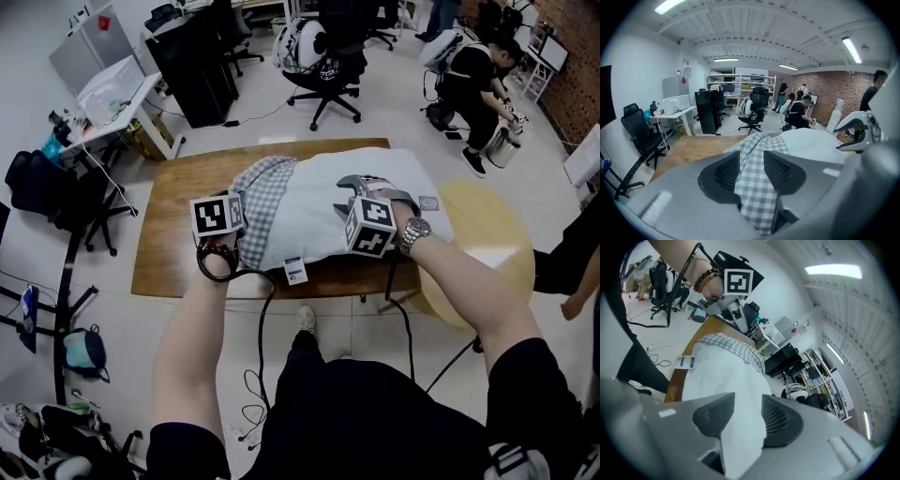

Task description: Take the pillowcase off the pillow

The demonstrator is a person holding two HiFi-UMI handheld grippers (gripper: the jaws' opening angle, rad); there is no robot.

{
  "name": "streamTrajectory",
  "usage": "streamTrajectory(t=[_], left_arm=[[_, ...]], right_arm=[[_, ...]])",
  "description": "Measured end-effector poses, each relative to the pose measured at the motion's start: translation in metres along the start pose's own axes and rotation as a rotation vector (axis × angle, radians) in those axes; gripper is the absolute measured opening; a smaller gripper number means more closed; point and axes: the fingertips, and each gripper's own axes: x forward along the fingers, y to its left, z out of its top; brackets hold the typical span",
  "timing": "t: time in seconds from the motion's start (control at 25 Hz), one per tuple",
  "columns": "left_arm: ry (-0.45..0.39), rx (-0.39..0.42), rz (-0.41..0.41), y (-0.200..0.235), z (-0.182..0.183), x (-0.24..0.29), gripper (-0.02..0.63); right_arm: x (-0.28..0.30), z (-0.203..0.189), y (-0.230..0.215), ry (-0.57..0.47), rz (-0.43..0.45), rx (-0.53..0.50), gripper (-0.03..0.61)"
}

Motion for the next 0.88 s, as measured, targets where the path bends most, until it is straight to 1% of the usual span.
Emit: streamTrajectory(t=[0.08,0.24,0.36,0.56,0.72,0.88], left_arm=[[0.012,0.029,-0.031,-0.002,0.011,0.01,0.176],[0.056,0.117,-0.092,-0.004,0.031,0.037,0.206],[0.082,0.156,-0.14,-0.003,0.052,0.059,0.221],[0.138,0.223,-0.234,-0.007,0.067,0.093,0.246],[0.209,0.254,-0.327,-0.007,0.085,0.123,0.261],[0.292,0.282,-0.411,-0.008,0.098,0.148,0.275]], right_arm=[[0.007,0.002,-0.013,-0.002,0.006,0.035,0.179],[0.026,0.005,-0.043,-0.011,0.02,0.118,0.181],[0.048,0.006,-0.067,0.0,0.039,0.161,0.197],[0.088,0.006,-0.087,0.02,0.09,0.234,0.222],[0.123,0.016,-0.114,0.041,0.151,0.285,0.248],[0.152,0.022,-0.132,0.082,0.251,0.335,0.259]])
